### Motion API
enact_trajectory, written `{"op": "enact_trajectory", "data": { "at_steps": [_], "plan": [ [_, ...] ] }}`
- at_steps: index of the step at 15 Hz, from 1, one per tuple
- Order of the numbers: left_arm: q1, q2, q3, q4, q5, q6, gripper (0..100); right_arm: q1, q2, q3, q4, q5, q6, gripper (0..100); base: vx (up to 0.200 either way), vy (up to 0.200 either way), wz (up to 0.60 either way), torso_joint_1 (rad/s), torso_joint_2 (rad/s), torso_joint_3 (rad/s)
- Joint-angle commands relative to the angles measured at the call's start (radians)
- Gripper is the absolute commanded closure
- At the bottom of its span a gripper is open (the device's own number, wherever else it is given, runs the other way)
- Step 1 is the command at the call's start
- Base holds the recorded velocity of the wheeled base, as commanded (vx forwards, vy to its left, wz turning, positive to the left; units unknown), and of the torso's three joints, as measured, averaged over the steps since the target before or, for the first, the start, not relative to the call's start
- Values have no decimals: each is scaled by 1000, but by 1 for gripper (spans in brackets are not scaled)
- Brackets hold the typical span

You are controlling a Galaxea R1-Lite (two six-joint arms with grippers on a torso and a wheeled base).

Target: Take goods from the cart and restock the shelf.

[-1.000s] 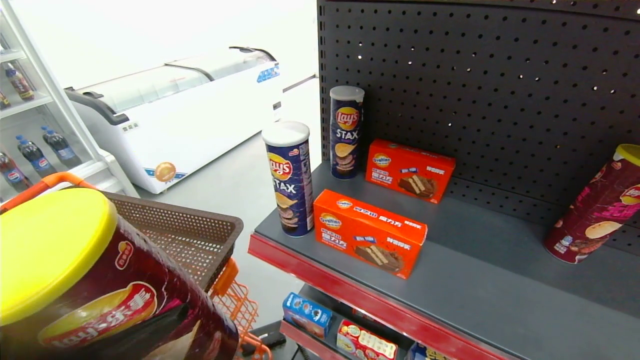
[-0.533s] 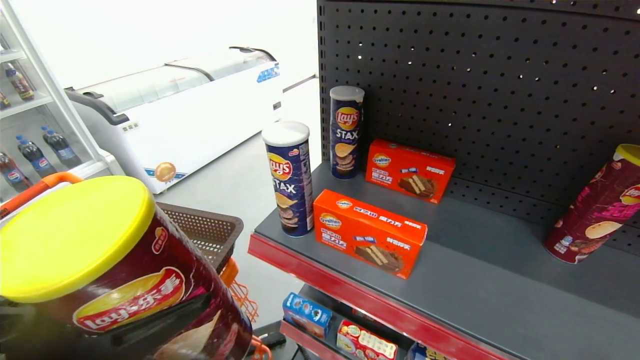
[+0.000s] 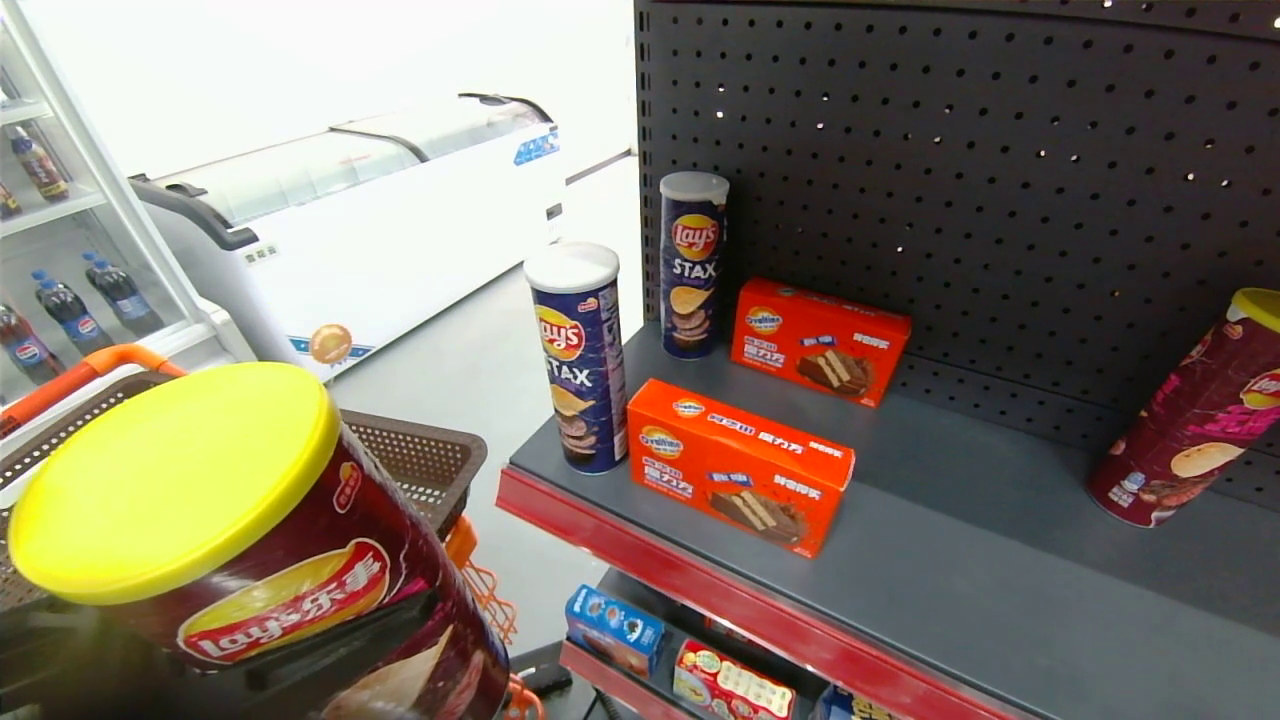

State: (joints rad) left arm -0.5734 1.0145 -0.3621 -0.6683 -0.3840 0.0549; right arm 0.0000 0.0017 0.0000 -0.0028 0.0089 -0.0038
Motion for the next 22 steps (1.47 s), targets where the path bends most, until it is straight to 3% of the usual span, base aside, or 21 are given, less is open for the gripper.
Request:
{"op": "enact_trajectory", "data": {
  "at_steps": [1, 22],
  "plan": [
    [3, 7, 2, -1, 1, -1, 100, 0, 1, 0, 0, 0, -1, 0, 0, 0, 0, 0, 0, 0],
    [1, 81, 3, -60, -7, -15, 100, 0, 1, 0, 0, 0, -2, 0, 0, 0, 0, 0, 0, 0]
  ]
}}
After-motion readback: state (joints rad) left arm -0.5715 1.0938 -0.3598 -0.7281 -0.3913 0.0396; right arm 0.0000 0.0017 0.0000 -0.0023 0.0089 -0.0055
